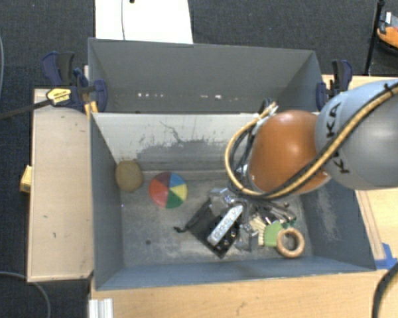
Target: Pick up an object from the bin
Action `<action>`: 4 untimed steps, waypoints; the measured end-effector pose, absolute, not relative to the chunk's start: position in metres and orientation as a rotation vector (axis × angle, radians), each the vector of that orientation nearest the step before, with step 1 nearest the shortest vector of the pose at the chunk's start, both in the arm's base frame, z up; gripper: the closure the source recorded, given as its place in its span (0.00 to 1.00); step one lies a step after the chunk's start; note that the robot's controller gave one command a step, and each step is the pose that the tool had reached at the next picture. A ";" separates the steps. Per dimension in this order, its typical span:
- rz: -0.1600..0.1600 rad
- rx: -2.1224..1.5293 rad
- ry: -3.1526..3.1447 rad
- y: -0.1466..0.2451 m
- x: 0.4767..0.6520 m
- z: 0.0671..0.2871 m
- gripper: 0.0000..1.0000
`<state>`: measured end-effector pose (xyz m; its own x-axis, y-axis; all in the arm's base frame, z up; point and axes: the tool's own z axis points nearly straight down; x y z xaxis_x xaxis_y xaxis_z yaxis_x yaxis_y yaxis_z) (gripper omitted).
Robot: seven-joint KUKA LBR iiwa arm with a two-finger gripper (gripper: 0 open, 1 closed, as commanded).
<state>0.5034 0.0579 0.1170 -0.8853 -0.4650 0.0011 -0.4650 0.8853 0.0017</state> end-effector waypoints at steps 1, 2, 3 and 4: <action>0.003 0.853 -3.033 0.088 0.508 0.129 0.00; -0.001 1.186 -2.915 0.059 0.503 0.079 0.00; 0.004 1.405 -2.824 0.067 0.504 0.070 1.00; 0.004 1.405 -2.825 0.067 0.505 0.070 1.00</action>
Offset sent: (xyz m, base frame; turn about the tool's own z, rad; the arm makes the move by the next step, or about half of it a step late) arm -0.0044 -0.0069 -0.0470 -0.2951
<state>0.5047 0.0670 0.0704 -0.6035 -0.7973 -0.0108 -0.7973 0.6036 -0.0080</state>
